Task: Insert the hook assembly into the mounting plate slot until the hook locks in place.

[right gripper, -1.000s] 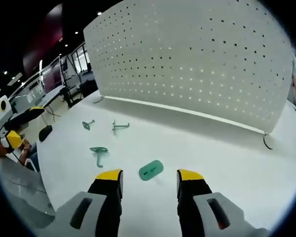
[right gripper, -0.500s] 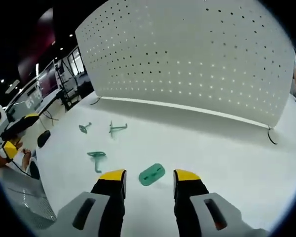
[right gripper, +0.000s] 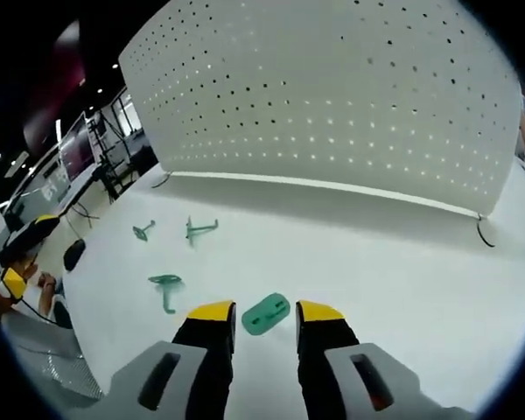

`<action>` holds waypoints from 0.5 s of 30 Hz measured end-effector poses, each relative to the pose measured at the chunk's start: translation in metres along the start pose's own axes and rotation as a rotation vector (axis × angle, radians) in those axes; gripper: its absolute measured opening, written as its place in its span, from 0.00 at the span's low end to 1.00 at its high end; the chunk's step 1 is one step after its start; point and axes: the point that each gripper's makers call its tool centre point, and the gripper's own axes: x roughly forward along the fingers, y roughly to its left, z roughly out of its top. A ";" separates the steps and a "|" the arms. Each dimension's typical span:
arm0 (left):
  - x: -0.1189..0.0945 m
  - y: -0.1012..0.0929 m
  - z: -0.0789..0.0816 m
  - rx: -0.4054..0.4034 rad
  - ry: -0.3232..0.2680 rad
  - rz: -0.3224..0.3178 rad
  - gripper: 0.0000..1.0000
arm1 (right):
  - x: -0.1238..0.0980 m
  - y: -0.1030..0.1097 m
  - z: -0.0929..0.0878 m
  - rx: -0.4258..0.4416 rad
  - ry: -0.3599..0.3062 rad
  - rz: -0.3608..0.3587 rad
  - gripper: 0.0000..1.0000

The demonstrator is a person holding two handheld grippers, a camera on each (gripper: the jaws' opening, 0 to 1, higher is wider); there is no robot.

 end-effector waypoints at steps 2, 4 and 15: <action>0.000 0.000 0.000 0.000 0.001 0.000 0.71 | 0.001 0.000 0.000 0.000 -0.002 -0.001 0.25; 0.000 0.000 0.000 0.000 0.001 0.000 0.70 | 0.001 0.001 -0.001 0.003 0.002 0.000 0.23; 0.000 0.000 0.000 0.003 0.002 0.001 0.70 | 0.003 -0.002 -0.003 0.022 0.015 -0.003 0.18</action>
